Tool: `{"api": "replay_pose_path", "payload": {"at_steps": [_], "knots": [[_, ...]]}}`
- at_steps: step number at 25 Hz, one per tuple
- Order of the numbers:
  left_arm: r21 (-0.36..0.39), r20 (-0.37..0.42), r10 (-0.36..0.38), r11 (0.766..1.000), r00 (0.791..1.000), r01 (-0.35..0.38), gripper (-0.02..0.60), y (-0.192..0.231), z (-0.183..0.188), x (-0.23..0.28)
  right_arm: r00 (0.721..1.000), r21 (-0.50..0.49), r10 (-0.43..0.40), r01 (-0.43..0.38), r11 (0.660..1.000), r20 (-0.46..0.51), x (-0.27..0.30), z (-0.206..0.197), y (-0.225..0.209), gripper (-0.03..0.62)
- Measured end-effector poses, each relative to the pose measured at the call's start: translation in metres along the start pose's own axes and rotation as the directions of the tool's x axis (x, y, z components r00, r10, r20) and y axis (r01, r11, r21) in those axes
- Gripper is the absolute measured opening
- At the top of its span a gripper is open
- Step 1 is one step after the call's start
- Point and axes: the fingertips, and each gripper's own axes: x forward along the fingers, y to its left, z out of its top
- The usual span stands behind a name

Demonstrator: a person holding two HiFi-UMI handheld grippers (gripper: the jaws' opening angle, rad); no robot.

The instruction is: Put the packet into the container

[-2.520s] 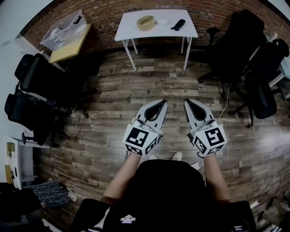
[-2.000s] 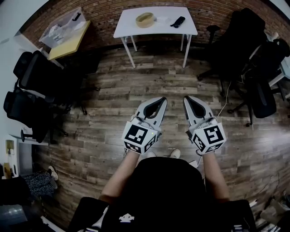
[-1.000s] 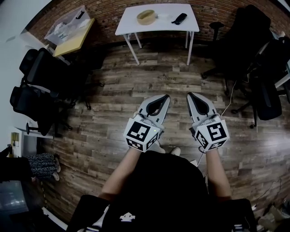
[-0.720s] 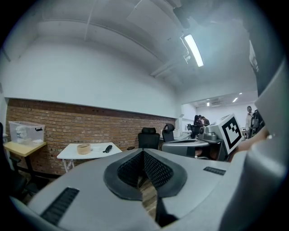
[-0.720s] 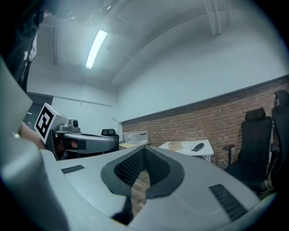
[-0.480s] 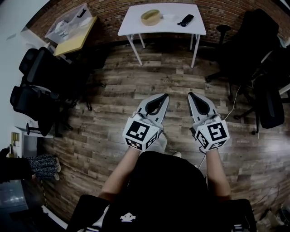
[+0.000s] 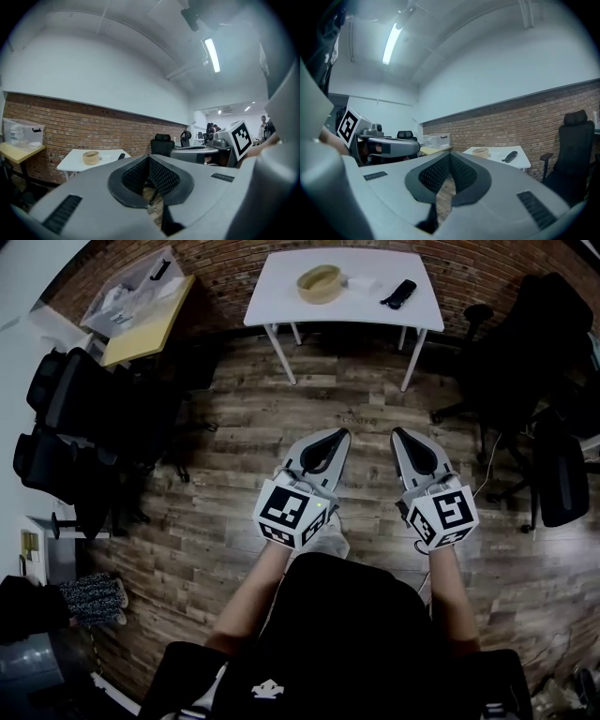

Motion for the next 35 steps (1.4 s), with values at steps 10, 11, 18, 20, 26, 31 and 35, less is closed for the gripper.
{"api": "replay_pose_path", "payload": {"at_steps": [10,11,18,20,26,31,35], "knots": [[-0.002,-0.009,-0.032,0.999,0.999,0.032,0.005,0.081,0.003,0.03,1.0,-0.004,-0.024,0.024,1.0,-0.003,0.083,0.014,-0.012,0.005],[-0.003,-0.007,-0.035,0.999,0.999,0.035,0.005,0.088,0.004,0.032,1.0,-0.005,-0.027,0.027,1.0,-0.004,0.09,0.015,-0.011,0.005],[-0.02,-0.021,-0.04,0.999,0.999,0.04,0.005,0.129,-0.005,0.032,0.998,-0.001,-0.053,0.053,0.999,-0.02,0.119,0.014,-0.006,0.005],[-0.034,-0.03,-0.036,0.999,0.999,0.035,0.005,0.137,-0.011,0.029,0.998,-0.002,-0.053,0.053,0.999,-0.029,0.123,0.012,-0.003,0.005],[-0.041,-0.048,-0.045,0.998,0.998,0.043,0.005,0.147,-0.019,0.047,0.997,0.012,-0.066,0.066,0.998,-0.033,0.139,0.009,-0.021,0.005],[-0.041,-0.046,-0.042,0.998,0.998,0.04,0.005,0.165,-0.02,0.074,0.997,0.009,-0.071,0.072,0.997,-0.017,0.164,0.013,-0.049,0.005],[-0.03,-0.036,-0.041,0.999,0.999,0.04,0.005,0.188,-0.011,0.111,0.996,0.008,-0.084,0.084,0.996,-0.006,0.195,0.022,-0.086,0.005]]}}
